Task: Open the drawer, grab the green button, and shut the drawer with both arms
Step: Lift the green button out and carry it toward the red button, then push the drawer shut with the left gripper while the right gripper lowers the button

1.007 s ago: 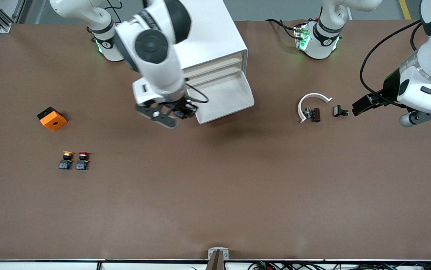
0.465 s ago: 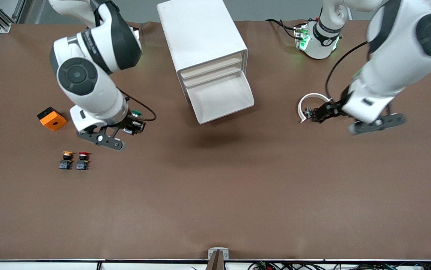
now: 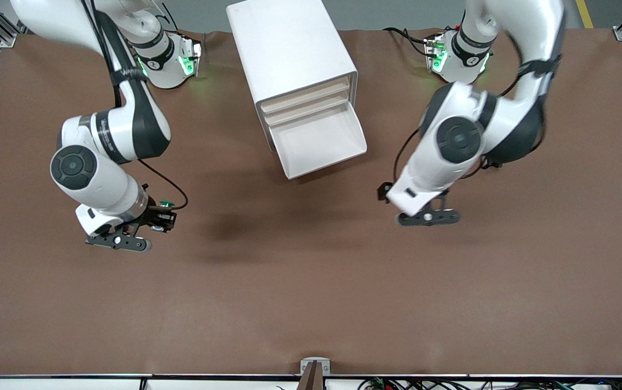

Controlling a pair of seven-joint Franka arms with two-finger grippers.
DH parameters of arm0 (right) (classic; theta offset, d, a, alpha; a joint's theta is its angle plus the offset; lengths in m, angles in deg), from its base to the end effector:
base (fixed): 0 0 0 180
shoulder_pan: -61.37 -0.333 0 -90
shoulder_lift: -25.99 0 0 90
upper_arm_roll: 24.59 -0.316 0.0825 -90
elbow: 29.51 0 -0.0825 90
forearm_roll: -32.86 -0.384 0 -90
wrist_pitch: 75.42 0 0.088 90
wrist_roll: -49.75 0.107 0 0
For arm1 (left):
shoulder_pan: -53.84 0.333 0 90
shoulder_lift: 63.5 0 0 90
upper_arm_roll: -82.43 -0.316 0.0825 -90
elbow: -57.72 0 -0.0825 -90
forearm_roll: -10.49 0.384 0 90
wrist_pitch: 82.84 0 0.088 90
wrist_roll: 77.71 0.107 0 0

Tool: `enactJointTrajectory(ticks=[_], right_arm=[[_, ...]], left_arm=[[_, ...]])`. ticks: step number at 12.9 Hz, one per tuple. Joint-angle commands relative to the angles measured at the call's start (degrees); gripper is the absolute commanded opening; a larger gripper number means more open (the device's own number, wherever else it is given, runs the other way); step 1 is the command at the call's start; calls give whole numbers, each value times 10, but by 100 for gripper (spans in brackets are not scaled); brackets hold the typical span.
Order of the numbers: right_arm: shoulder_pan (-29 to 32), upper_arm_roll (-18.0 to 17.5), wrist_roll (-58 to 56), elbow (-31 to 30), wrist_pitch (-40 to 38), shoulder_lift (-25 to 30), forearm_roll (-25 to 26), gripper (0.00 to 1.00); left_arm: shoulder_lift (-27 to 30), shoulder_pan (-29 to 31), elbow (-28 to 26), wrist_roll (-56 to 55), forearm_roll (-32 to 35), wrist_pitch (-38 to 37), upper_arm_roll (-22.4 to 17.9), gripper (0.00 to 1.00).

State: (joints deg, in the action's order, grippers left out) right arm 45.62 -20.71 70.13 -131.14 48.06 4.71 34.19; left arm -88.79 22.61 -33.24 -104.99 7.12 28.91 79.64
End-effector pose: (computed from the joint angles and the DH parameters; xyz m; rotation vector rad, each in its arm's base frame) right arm 0.6334 0.1357 0.3525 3.0955 -0.2032 0.0348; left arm 0.5852 -0.3259 0.3744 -3.1314 0.0003 0.1319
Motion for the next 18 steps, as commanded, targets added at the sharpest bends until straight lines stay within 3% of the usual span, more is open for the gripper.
enactJointTrajectory(ticks=[1,5,13,18], right_arm=[[29,-12,-45,-69,86,-1,5,0],[57,-12,-121,-95,142,-27,5,0],[121,-13,-206,-99,207,-78,4,0],[123,-14,-211,-102,228,-96,3,0]], left_arm=[[-58,-25,11,-2,-10,35,15,100],[-119,-45,16,-5,-112,76,18,100],[-150,-105,13,-80,-151,86,20,100],[-154,-105,8,-100,-175,71,59,100]])
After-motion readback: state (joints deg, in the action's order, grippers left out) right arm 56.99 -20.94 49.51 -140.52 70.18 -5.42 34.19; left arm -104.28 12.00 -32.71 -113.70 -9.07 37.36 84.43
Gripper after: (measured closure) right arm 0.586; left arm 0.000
